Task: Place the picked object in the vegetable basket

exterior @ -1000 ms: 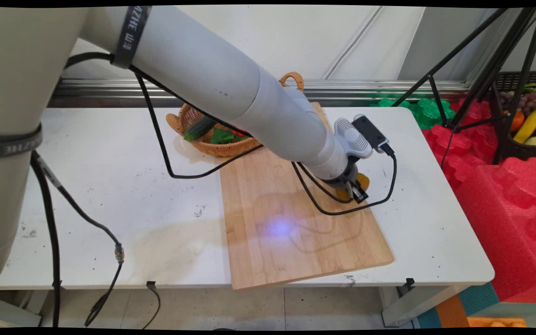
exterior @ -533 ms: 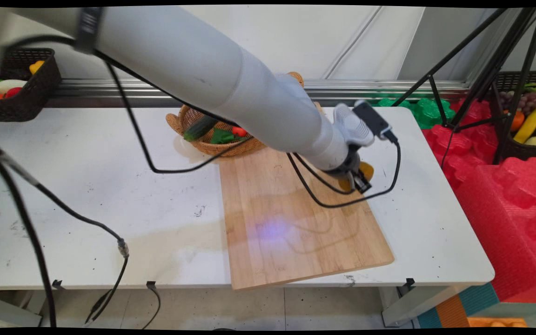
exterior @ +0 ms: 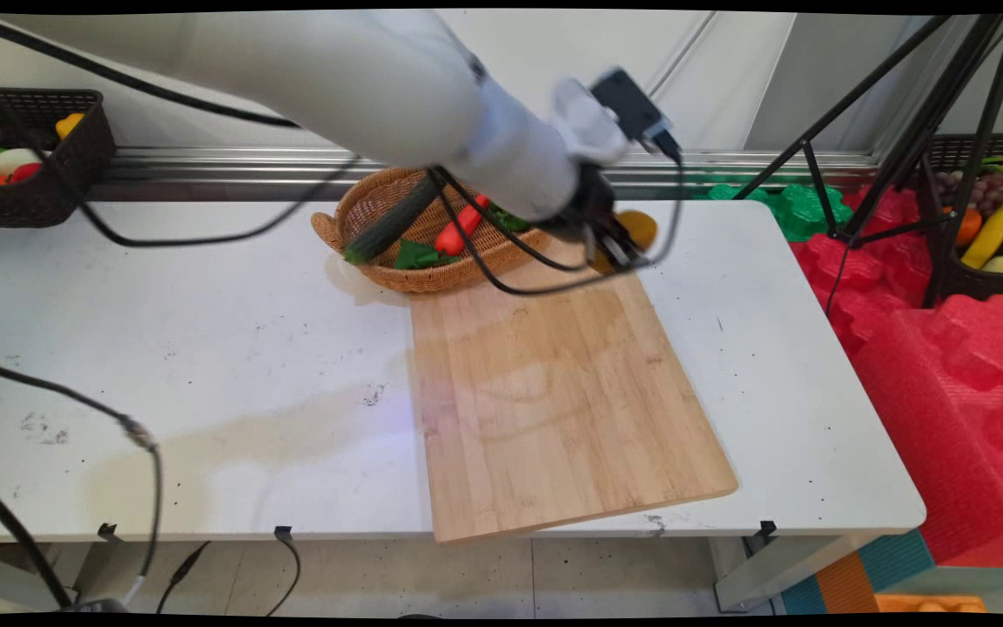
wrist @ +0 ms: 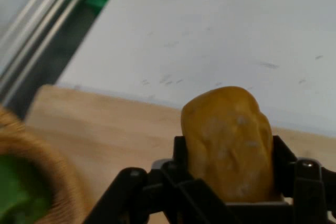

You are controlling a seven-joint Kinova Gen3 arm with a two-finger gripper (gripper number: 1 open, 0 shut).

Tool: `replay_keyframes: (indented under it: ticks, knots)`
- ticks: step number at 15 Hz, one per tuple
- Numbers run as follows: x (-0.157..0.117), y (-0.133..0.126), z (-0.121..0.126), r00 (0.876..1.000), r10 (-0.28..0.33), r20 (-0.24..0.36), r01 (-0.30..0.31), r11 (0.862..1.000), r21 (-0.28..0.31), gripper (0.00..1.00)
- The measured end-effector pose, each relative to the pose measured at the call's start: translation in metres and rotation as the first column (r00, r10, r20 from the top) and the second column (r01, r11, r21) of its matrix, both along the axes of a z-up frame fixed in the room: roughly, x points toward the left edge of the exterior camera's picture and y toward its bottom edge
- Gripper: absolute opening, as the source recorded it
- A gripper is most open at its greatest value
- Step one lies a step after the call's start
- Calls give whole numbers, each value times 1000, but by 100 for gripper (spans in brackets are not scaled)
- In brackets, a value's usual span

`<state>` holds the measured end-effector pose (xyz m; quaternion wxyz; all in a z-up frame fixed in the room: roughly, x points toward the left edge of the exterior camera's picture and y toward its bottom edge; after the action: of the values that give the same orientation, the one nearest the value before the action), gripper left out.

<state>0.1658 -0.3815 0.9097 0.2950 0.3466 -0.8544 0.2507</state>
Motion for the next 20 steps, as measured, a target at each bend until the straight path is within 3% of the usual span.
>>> replay_keyframes:
  ticks: [5, 9, 14, 20]
  knots:
    - [67, -5, 25, 997, 66, 48, -65, 998, -19, 0]
    - [118, -21, 29, 986, 137, 90, -136, 991, -20, 0]
    - [183, -45, 19, 955, 261, 142, -263, 965, -9, 0]
    - [237, -65, -5, 921, 343, 186, -355, 934, 37, 0]
